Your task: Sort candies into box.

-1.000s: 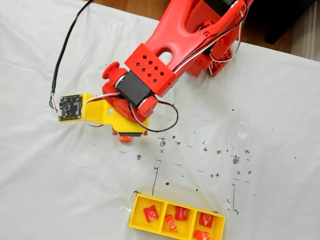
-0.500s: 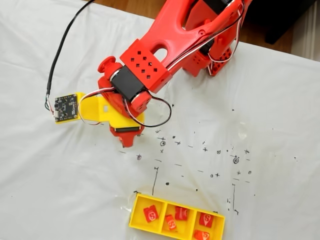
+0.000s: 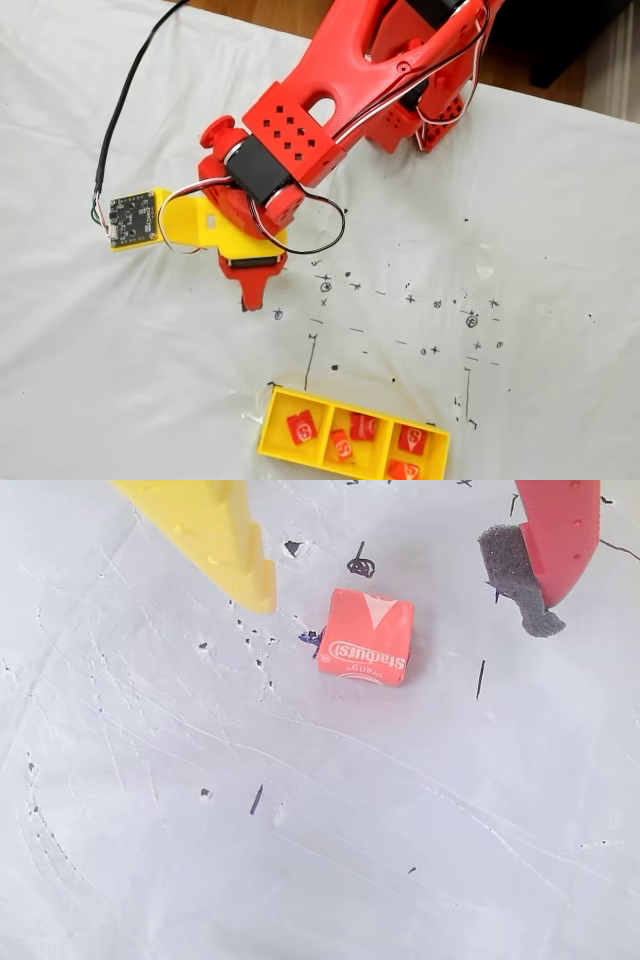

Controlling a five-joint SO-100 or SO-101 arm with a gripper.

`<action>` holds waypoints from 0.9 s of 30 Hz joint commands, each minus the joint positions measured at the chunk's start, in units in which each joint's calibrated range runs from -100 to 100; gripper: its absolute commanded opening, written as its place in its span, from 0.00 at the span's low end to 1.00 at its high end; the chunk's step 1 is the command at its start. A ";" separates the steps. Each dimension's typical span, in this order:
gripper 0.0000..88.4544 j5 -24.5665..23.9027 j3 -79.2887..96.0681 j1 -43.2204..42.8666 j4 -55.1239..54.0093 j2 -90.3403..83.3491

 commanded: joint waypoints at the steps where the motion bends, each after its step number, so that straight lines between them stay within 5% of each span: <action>1: 0.33 0.00 -0.74 -0.14 -1.20 0.22; 27: 0.29 1.37 -2.37 0.68 0.02 3.78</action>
